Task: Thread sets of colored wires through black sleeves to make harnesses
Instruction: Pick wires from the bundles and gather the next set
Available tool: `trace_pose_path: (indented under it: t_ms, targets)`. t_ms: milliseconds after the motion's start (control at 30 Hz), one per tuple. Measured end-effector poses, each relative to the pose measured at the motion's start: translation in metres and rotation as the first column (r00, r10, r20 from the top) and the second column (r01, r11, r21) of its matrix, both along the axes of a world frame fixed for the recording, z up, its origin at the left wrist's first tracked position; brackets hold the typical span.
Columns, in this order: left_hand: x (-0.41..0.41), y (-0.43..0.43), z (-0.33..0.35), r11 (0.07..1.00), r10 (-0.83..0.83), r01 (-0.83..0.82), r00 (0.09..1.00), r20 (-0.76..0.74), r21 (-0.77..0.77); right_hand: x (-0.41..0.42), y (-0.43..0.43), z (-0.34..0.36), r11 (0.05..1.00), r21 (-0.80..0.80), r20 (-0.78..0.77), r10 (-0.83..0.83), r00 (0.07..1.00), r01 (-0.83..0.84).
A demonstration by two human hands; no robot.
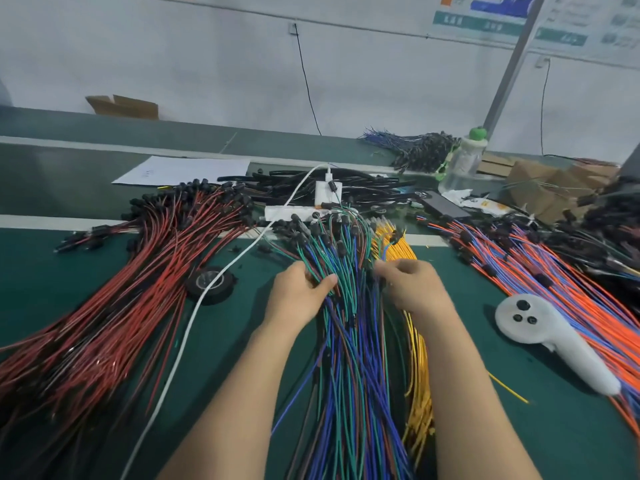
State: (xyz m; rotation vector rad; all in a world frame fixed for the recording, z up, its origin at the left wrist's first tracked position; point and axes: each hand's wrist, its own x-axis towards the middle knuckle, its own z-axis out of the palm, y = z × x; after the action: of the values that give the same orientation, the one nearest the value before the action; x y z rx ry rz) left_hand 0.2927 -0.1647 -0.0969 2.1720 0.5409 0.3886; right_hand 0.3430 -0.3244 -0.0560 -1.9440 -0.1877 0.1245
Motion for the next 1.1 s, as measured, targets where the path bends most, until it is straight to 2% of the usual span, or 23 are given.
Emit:
trace_pose_path:
  t_ms: [33, 67, 100, 133, 200, 267, 333, 400, 533, 700, 767, 867, 1000, 1100]
  targets:
    - [-0.003, 0.001, 0.002, 0.995, 0.073, -0.073, 0.997, -0.004, 0.075, -0.003, -0.001, 0.005, 0.962, 0.263, -0.059, 0.096, 0.994, -0.078]
    - [-0.006, 0.002, 0.005, 0.983, 0.142, -0.146, 0.989, 0.041, 0.112, -0.007, 0.0, 0.011, 0.869, 0.476, -0.075, 0.192, 0.978, -0.134]
    - [-0.008, 0.003, 0.009, 0.976, 0.181, -0.195, 0.974, 0.136, 0.099, -0.009, 0.002, 0.014, 0.797, 0.574, -0.059, 0.265, 0.962, -0.185]
    - [-0.009, 0.003, 0.013, 0.98, 0.181, -0.196, 0.952, 0.245, 0.04, -0.012, 0.007, 0.015, 0.774, 0.588, -0.038, 0.315, 0.948, -0.234]
    - [-0.008, 0.0, 0.022, 0.987, 0.101, -0.052, 0.938, 0.333, -0.155, -0.02, 0.023, 0.012, 0.807, 0.503, -0.032, 0.375, 0.926, -0.31]
    - [-0.008, -0.006, 0.024, 0.921, -0.046, 0.141, 0.965, 0.259, -0.363, -0.026, 0.037, 0.004, 0.867, 0.332, -0.017, 0.4, 0.916, -0.372]
    - [-0.009, -0.01, 0.019, 0.856, -0.165, 0.243, 0.965, 0.205, -0.457, -0.029, 0.043, -0.003, 0.908, 0.056, 0.048, 0.413, 0.91, -0.415]
    - [-0.011, -0.006, 0.015, 0.831, -0.179, 0.263, 0.961, 0.213, -0.49, -0.027, 0.042, -0.005, 0.903, -0.074, 0.076, 0.428, 0.901, -0.423]
    - [-0.014, 0.001, 0.015, 0.83, -0.174, 0.261, 0.961, 0.217, -0.492, -0.027, 0.035, -0.004, 0.853, 0.053, -0.015, 0.52, 0.854, -0.519]
    - [-0.017, 0.004, 0.017, 0.788, -0.045, 0.128, 0.987, 0.151, -0.602, -0.022, 0.029, -0.003, 0.933, 0.017, -0.048, 0.36, 0.932, -0.359]
    - [-0.018, 0.005, 0.019, 0.793, -0.016, 0.103, 0.989, 0.149, -0.601, -0.021, 0.028, -0.003, 0.95, 0.0, -0.046, 0.31, 0.949, -0.311]
    - [-0.018, 0.002, 0.021, 0.818, 0.018, 0.109, 0.977, 0.214, -0.565, -0.022, 0.029, -0.003, 0.947, 0.02, -0.054, 0.32, 0.946, -0.319]
    - [-0.019, -0.005, 0.028, 0.813, -0.071, 0.21, 0.962, 0.265, -0.543, -0.022, 0.038, -0.003, 0.961, 0.034, 0.001, 0.273, 0.962, -0.273]
    - [-0.016, -0.007, 0.033, 0.867, -0.028, 0.194, 0.938, 0.344, -0.458, -0.023, 0.046, 0.001, 0.964, -0.049, 0.109, 0.265, 0.958, -0.261]
